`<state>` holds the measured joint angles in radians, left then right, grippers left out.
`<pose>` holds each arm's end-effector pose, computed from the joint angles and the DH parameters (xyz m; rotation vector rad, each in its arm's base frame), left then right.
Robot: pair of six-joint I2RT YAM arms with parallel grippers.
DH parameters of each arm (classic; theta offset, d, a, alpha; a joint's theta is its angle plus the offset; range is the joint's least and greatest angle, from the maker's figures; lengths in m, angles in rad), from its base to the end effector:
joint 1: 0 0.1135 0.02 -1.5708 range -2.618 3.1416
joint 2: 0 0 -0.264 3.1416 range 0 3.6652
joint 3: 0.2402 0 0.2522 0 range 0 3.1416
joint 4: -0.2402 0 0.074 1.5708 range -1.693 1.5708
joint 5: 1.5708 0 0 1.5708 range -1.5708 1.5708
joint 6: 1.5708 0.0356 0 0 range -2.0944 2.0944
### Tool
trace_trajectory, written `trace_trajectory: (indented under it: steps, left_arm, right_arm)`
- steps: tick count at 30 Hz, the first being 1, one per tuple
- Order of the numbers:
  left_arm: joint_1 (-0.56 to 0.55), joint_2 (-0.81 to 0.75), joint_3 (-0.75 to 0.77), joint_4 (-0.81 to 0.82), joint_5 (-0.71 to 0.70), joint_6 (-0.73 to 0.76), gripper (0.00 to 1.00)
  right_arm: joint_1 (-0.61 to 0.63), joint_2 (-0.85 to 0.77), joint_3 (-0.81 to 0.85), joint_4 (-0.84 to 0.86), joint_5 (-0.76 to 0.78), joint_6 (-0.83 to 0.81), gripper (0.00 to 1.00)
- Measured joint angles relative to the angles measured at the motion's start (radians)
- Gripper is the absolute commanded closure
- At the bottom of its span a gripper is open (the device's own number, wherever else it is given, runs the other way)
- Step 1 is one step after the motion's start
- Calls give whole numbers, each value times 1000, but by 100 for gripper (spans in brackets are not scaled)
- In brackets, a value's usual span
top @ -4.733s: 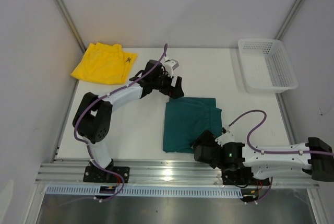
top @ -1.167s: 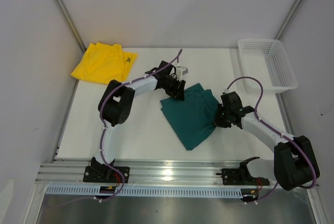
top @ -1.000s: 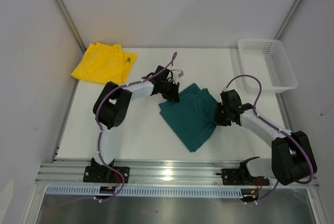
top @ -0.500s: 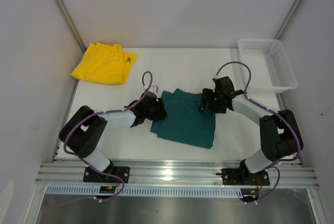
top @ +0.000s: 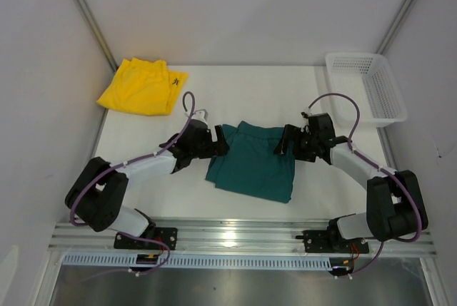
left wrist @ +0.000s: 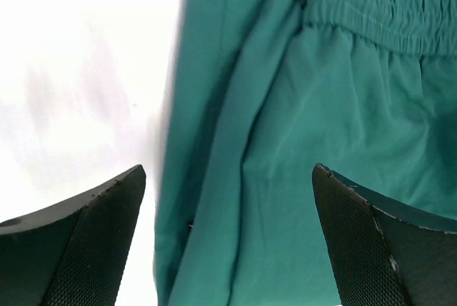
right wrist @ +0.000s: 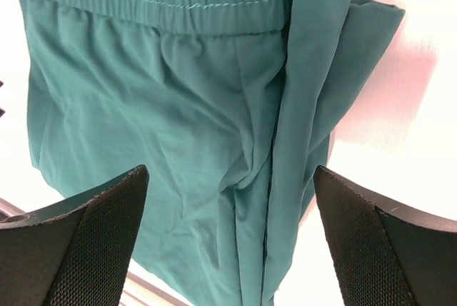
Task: Fold and stack the shorts
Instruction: Neatly place the folded shorts to the corner
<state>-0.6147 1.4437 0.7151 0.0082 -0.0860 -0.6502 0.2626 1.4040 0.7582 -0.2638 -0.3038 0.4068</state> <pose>0.2399 -0.1656 0.1848 -0.0875 2.3500 -0.5478 0.2620 0.0815 0.1891 0.0499 2.5407 0.6530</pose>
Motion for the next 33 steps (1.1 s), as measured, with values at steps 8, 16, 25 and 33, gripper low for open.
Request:
trace_trajectory:
  steps: [8,16,25,33]
  left_arm:
    - [56,121,28,20,89,12,1]
    - [60,191,61,91,144,24,1]
    - [62,232,66,188,230,33,5]
    - [62,256,52,249,310,48,19]
  right_arm:
    - [0,-38,-69,6,-1,8,1]
    - [0,-59,-149,46,-4,35,4]
    - [2,-54,-185,90,1,56,59]
    - [2,-53,-188,91,7,67,71]
